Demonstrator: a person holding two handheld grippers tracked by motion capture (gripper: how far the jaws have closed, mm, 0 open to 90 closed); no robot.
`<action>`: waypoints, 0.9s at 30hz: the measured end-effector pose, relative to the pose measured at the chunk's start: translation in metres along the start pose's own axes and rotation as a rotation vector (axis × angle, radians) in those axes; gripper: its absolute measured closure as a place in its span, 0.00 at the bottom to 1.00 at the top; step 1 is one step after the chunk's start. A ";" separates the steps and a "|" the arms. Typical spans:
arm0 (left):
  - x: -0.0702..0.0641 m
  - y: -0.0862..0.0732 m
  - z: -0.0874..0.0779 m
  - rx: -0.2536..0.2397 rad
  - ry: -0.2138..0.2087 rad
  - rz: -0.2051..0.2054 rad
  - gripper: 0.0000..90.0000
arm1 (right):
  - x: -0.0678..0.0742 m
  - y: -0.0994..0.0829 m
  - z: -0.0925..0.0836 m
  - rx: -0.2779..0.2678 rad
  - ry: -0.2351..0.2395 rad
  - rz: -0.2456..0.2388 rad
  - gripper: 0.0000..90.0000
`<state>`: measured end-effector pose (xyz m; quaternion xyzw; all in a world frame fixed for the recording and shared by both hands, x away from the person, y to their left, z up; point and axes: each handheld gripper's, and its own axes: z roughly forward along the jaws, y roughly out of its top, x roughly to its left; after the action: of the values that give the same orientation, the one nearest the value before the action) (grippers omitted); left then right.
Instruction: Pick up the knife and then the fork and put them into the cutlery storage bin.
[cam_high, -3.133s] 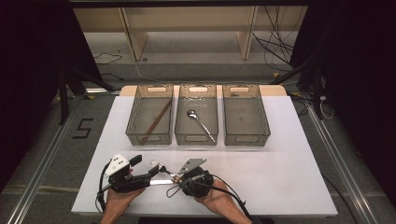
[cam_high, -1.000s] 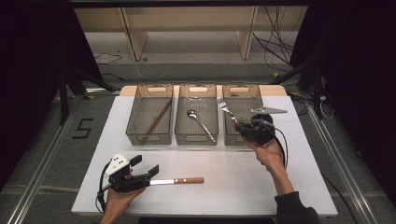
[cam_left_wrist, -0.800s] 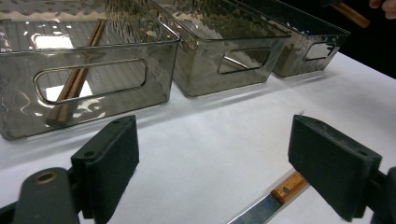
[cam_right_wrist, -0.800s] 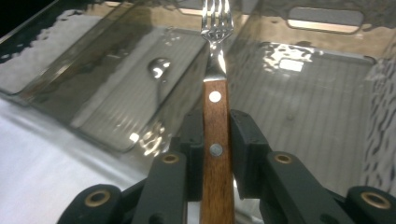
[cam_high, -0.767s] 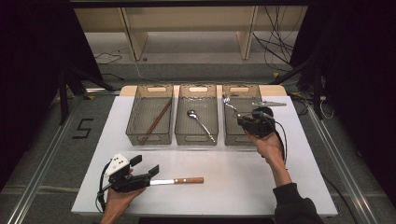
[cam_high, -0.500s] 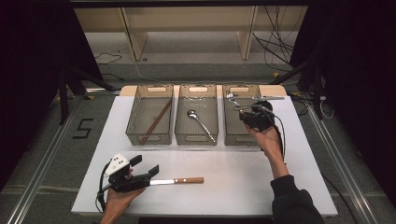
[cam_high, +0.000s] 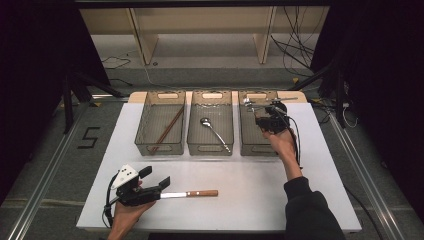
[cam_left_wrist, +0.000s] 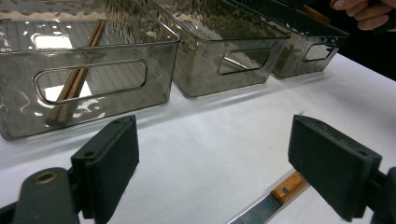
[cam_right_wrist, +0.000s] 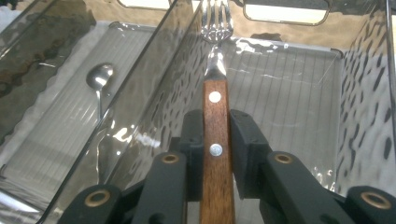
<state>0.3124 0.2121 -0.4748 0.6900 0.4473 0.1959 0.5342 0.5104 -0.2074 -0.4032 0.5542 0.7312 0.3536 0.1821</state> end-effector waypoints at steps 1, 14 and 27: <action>0.000 0.000 0.000 -0.001 0.000 -0.002 0.18 | 0.000 0.000 0.001 0.005 0.000 0.004 0.86; 0.000 0.000 0.000 0.001 0.000 0.000 0.18 | -0.001 -0.002 0.014 0.049 -0.017 0.014 0.86; 0.000 0.000 0.000 0.001 0.000 0.000 0.18 | 0.002 -0.003 0.023 0.088 0.028 0.025 0.66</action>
<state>0.3124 0.2119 -0.4749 0.6902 0.4475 0.1955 0.5340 0.5227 -0.1988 -0.4212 0.5657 0.7415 0.3311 0.1431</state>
